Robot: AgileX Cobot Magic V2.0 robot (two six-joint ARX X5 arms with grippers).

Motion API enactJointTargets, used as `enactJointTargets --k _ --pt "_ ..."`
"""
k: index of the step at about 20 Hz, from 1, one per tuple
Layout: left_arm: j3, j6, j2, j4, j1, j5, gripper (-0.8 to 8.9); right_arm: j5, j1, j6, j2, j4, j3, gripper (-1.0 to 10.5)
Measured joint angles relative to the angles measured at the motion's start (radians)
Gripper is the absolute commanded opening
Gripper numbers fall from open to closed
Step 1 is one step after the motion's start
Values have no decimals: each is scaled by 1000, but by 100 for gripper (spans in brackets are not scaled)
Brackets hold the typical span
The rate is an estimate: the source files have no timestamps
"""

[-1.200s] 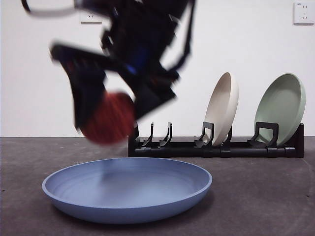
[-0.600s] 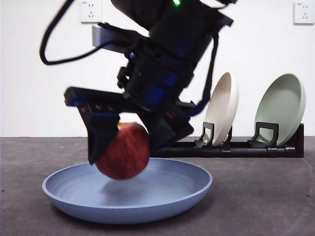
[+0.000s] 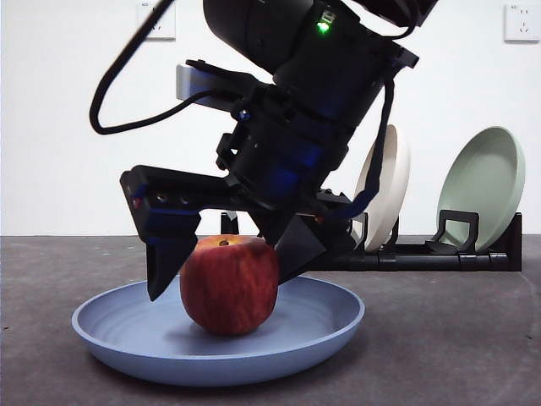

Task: Take the blue plate from the plate rack,put the plate on the table,take the apple from the table,put the apple in the plate

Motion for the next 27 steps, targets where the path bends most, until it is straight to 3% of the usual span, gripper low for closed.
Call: enactJointTargets --k 6,13,16,18,19,25,27 --pt "0 0 0 0 0 1 -8 -10 14 0 -127 -57 3 696" --pt "0 0 0 0 0 -28 -5 126 40 11 -566 -338 9 675" --pt "0 0 0 0 0 -97 -4 273 40 24 -778 -562 32 331" --pt "0 0 2 0 0 -158 -4 396 40 45 -899 -741 70 41" --pt "0 0 6 0 0 -206 -3 448 40 54 -949 -827 92 -15" --pt "0 0 110 1 -22 -613 -4 657 40 162 -1087 -1214 254 1" --pt "0 0 157 2 -35 -685 -4 680 40 204 -1087 -1247 300 1"
